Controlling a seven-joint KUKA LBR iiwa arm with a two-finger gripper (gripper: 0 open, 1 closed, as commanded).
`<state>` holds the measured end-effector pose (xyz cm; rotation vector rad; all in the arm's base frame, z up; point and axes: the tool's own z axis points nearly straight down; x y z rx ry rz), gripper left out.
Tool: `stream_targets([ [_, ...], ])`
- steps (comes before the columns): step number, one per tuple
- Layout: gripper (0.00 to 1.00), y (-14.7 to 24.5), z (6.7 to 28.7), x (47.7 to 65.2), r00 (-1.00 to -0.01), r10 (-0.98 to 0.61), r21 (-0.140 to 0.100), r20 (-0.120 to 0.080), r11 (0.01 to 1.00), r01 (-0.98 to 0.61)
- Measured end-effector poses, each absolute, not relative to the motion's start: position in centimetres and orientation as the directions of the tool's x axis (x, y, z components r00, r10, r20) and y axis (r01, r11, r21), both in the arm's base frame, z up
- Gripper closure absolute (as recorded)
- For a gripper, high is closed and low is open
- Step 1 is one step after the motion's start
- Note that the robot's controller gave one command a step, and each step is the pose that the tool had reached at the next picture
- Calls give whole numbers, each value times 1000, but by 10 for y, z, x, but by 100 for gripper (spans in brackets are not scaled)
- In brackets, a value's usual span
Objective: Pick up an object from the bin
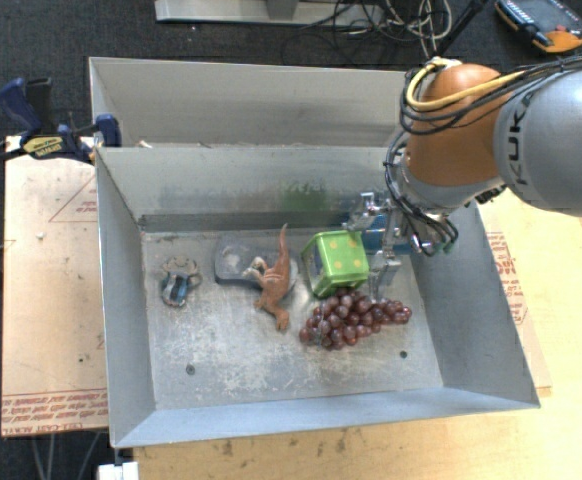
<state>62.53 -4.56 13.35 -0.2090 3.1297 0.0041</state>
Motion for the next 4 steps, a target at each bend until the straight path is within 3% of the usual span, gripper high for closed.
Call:
stream_targets([
  [1, 0, -79, 133, 626, -982, -191, 14, -8, 981, -191],
  [2, 0, -48, 98, 646, -994, -108, -2, -7, 994, -108],
  [3, 0, -37, 80, 631, -985, -172, 1, -15, 985, -172],
  [4, 100, -55, 76, 640, -1000, 5, 2, -7, 1000, 5],
])
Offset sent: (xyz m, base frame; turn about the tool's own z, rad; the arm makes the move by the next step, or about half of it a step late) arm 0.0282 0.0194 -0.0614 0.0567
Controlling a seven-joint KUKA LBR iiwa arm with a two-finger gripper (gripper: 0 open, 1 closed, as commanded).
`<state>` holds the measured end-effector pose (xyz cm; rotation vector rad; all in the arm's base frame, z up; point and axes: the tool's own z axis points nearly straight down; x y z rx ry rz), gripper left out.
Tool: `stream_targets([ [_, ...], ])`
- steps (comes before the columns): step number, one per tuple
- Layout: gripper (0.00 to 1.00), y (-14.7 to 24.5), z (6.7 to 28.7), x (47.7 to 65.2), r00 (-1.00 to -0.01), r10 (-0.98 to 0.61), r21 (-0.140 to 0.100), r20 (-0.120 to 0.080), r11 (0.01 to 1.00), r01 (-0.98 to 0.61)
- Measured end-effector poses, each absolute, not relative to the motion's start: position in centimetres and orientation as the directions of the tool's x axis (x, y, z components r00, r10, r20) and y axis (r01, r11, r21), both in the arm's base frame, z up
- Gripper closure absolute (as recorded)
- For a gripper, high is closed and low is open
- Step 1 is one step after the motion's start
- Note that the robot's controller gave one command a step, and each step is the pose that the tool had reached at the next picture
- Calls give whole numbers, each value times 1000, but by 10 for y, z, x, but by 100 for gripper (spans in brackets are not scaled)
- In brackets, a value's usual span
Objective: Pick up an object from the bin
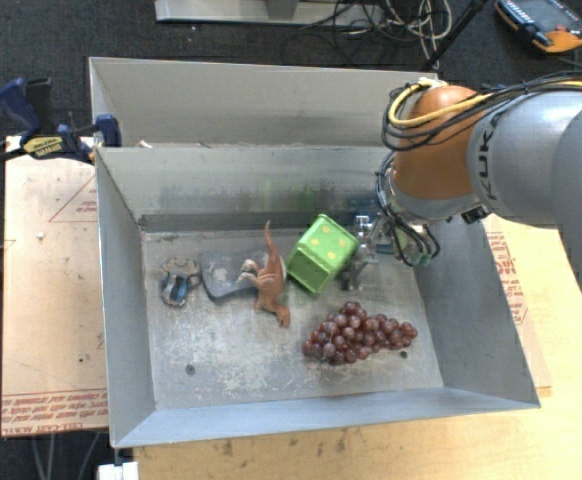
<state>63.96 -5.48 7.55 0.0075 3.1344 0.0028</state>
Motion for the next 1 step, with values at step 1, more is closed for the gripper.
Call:
stream_targets([
  [1, 100, -55, 76, 640, -1000, 5, 2, -7, 1000, 5],
])
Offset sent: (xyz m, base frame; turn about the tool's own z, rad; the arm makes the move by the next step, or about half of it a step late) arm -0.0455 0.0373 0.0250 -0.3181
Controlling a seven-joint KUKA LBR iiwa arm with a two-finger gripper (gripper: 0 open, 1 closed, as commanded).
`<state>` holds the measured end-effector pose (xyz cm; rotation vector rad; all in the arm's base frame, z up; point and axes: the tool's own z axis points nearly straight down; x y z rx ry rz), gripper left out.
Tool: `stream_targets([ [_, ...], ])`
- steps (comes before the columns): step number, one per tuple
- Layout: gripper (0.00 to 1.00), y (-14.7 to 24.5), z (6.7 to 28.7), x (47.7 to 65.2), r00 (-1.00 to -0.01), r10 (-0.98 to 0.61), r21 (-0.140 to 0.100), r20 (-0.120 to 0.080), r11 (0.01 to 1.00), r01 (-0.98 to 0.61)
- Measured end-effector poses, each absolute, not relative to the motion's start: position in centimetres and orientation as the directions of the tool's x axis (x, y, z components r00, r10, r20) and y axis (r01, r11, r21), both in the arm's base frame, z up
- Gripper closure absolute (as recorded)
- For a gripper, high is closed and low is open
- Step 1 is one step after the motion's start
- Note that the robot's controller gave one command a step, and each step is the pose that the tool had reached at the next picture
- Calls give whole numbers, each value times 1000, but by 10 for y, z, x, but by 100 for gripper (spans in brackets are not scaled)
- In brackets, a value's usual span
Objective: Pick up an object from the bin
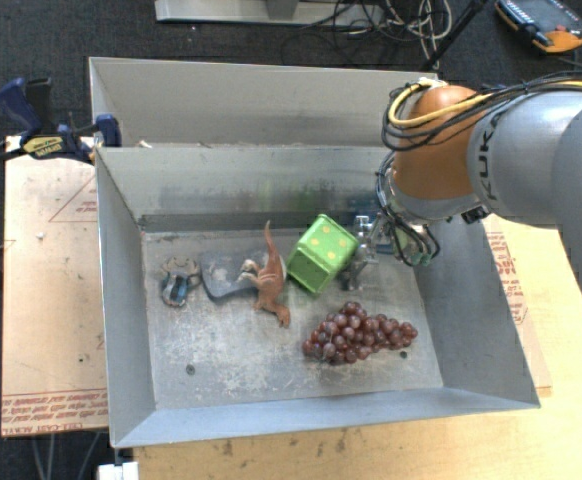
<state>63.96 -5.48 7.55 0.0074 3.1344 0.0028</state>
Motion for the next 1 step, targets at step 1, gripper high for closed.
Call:
stream_targets([
  [1, 100, -43, 82, 623, -994, -110, -3, -9, 994, -110],
])
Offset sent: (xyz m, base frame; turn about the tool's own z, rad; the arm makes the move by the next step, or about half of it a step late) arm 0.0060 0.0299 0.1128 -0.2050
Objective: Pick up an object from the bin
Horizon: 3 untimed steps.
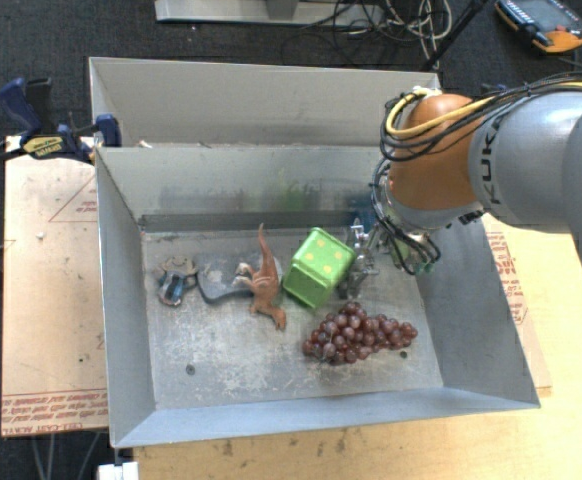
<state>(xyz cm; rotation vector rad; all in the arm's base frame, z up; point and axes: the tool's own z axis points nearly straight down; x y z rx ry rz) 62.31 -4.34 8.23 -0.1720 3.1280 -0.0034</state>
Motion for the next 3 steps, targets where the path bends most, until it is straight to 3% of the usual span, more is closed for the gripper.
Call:
stream_targets([
  [1, 100, -31, 133, 627, -966, -259, 2, 3, 966, -259],
  [2, 100, -25, 191, 647, -980, -199, 0, -8, 980, -199],
  [3, 100, -23, 208, 638, -991, -131, 2, 3, 991, -131],
])
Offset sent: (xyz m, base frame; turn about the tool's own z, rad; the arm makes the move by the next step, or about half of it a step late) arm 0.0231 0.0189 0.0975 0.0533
